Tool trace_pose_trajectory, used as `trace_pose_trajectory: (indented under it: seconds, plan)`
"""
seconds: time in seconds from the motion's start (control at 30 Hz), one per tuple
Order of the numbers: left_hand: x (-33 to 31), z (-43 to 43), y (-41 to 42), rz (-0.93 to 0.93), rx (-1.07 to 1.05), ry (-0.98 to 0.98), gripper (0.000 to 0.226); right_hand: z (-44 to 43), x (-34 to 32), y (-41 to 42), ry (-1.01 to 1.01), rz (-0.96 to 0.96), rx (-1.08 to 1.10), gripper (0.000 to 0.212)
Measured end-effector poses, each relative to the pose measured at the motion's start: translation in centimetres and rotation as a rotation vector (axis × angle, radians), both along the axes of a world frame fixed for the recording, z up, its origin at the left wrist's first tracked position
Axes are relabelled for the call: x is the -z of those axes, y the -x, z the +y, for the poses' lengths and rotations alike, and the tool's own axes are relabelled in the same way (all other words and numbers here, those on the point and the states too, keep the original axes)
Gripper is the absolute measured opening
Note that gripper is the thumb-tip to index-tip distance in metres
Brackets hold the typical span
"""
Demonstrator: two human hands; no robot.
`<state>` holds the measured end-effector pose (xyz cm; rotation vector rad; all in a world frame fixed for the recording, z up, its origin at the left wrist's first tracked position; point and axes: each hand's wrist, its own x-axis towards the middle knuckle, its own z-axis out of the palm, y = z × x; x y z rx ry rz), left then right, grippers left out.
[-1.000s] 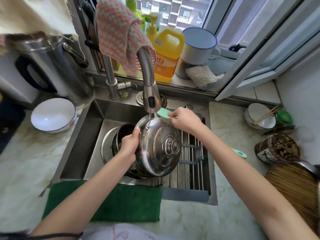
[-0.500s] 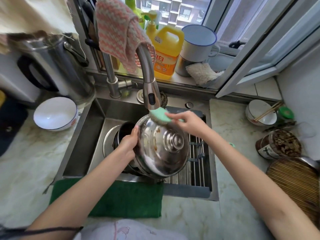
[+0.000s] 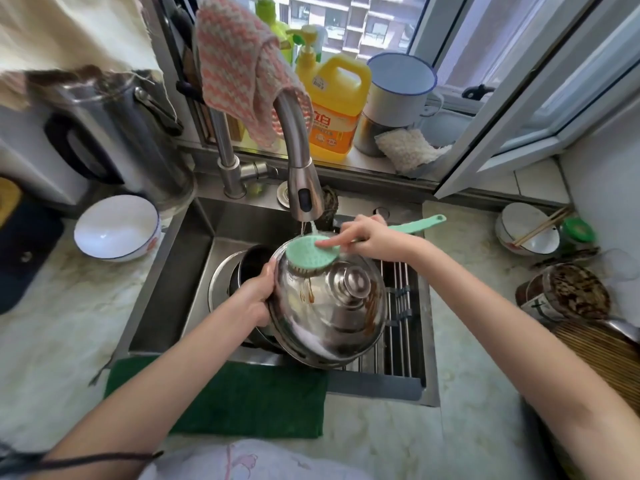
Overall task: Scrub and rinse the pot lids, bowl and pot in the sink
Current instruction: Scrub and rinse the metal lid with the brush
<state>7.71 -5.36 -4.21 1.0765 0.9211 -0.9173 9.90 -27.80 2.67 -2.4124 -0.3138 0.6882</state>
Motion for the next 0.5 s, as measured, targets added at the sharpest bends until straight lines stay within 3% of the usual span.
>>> trace_pose_trajectory:
  seconds: [0.13, 0.27, 0.43, 0.5]
  plan:
    - [0.2, -0.2, -0.3, 0.077, -0.069, 0.021, 0.048, -1.5, 0.5, -1.0, 0.004, -0.088, 0.222, 0.038]
    - [0.0, -0.8, -0.5, 0.025, 0.001, 0.004, 0.053, 1.3, -0.3, -0.6, -0.001, -0.088, -0.052, 0.036]
    - [0.3, -0.3, -0.6, 0.068, -0.033, 0.015, 0.050, -0.8, -0.4, -2.3, 0.043, -0.136, 0.180, 0.032]
    - [0.5, -0.2, -0.5, 0.048, -0.009, -0.005, 0.052, 1.3, -0.4, -1.5, 0.025, -0.085, -0.048, 0.034]
